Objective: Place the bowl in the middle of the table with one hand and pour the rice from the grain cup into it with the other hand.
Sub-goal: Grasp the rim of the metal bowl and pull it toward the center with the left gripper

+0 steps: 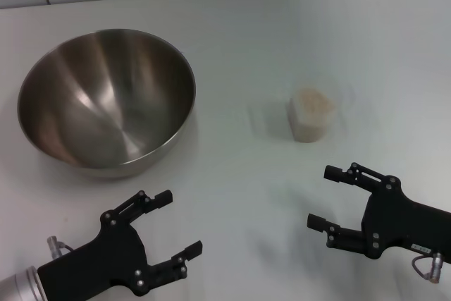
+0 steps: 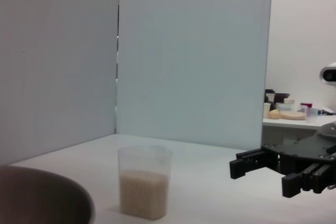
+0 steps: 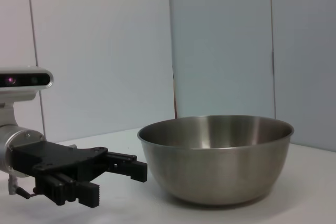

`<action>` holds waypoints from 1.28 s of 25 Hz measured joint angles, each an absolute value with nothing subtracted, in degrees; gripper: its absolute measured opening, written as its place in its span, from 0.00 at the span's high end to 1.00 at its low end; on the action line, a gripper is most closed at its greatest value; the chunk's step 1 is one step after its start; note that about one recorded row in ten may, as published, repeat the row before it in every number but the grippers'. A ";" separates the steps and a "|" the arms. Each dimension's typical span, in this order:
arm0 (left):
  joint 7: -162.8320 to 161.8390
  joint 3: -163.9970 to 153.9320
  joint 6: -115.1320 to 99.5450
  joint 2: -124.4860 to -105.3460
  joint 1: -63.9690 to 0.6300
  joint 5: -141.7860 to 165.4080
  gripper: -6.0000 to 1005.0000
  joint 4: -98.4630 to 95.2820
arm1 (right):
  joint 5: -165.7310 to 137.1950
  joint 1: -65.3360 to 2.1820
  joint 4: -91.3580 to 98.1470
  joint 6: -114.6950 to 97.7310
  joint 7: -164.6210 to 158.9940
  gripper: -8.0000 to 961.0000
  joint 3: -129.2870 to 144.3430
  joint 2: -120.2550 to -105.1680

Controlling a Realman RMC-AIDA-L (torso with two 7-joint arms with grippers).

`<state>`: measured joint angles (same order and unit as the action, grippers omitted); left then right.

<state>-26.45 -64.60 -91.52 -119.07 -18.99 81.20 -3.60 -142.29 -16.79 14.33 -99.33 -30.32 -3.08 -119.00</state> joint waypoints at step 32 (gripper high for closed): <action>-75.87 -56.19 -72.02 -118.75 -16.79 82.52 0.14 -49.02 | -142.30 -16.88 14.51 -99.41 -30.30 0.16 -3.07 -119.09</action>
